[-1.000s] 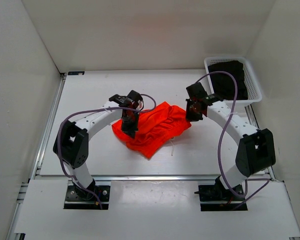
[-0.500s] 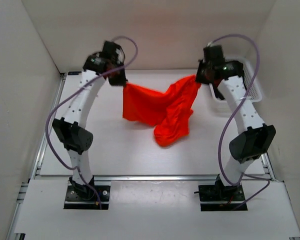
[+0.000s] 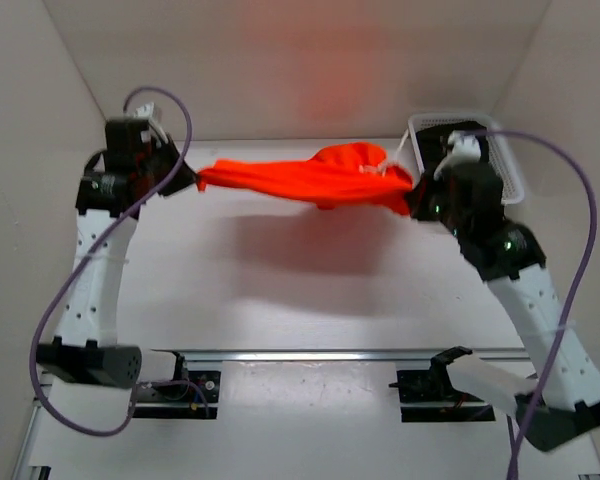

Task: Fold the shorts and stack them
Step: Flatten the shorts out

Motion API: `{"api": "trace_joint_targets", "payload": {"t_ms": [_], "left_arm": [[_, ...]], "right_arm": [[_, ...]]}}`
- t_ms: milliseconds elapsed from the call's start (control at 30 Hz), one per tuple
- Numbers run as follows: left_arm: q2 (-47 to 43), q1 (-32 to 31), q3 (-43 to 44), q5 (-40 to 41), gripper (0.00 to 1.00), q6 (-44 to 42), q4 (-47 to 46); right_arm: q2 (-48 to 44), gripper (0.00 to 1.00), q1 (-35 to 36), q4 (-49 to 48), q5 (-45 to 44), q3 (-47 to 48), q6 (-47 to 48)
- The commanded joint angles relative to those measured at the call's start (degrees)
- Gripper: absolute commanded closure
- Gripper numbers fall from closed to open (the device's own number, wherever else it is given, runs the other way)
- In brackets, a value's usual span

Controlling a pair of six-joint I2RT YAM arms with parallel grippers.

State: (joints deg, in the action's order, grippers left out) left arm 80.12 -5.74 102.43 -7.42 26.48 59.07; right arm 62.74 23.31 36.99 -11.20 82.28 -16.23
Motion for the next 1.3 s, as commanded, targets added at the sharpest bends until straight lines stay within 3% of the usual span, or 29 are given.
{"api": "trace_joint_targets", "payload": {"t_ms": [0,33,67,100,167,267,433,500,567,600,700,933,1033,1267], "left_arm": [[-7.41,0.11,-20.47,-0.05,0.86,3.31,-2.02],[-11.52,0.11,-25.30,-1.36,0.75,4.10,-2.64],[-13.21,0.11,-33.88,-2.06,0.36,5.85,-3.43],[-14.45,0.11,-37.36,-3.38,0.20,6.39,-3.96],[-15.86,0.11,-42.29,-4.88,0.10,7.79,-3.96],[-15.87,0.11,-44.60,-3.40,0.12,9.37,-3.96],[-15.35,0.11,-43.55,0.30,0.32,12.10,-1.33],[-14.73,0.11,-44.68,0.83,0.29,12.90,-1.32],[-13.33,0.11,-47.05,2.32,0.21,14.30,-2.19],[-11.41,0.11,-48.98,2.32,0.14,14.30,-2.81],[-5.86,0.63,-51.36,0.13,0.07,14.30,-6.41],[6.62,0.64,-46.73,1.53,0.08,13.78,-10.73],[9.44,0.64,-43.82,2.15,0.15,13.77,-10.73],[14.54,0.64,-39.95,3.38,0.26,12.11,-10.73]], "right_arm": [[-12.31,0.93,3.57,-3.59,0.22,-19.03,-6.77],[-15.60,0.83,4.37,-3.59,-0.31,-29.53,-11.15],[-21.20,0.55,5.85,-1.94,-1.18,-33.64,-13.63],[-23.60,0.45,6.39,2.16,-2.41,-36.46,-16.35],[-27.39,0.34,6.92,5.71,-4.00,-39.38,-20.32],[-29.70,0.15,6.92,8.35,-6.38,-38.52,-24.20],[-18.03,0.13,6.92,10.38,-2.00,-33.24,-26.13],[-13.01,0.16,6.92,9.34,3.53,-34.46,-30.42],[-11.68,0.17,7.62,1.79,14.12,-40.31,-37.51],[-12.29,0.17,8.41,-3.89,16.71,-42.71,-40.43],[-15.09,0.18,8.42,-8.76,20.61,-50.36,-51.60],[-25.03,0.21,6.49,-17.19,24.38,-64.93,-69.25],[-27.49,0.24,5.96,-20.20,26.75,-69.95,-75.06],[-30.05,0.36,5.96,-22.22,25.36,-74.19,-80.27]]}}
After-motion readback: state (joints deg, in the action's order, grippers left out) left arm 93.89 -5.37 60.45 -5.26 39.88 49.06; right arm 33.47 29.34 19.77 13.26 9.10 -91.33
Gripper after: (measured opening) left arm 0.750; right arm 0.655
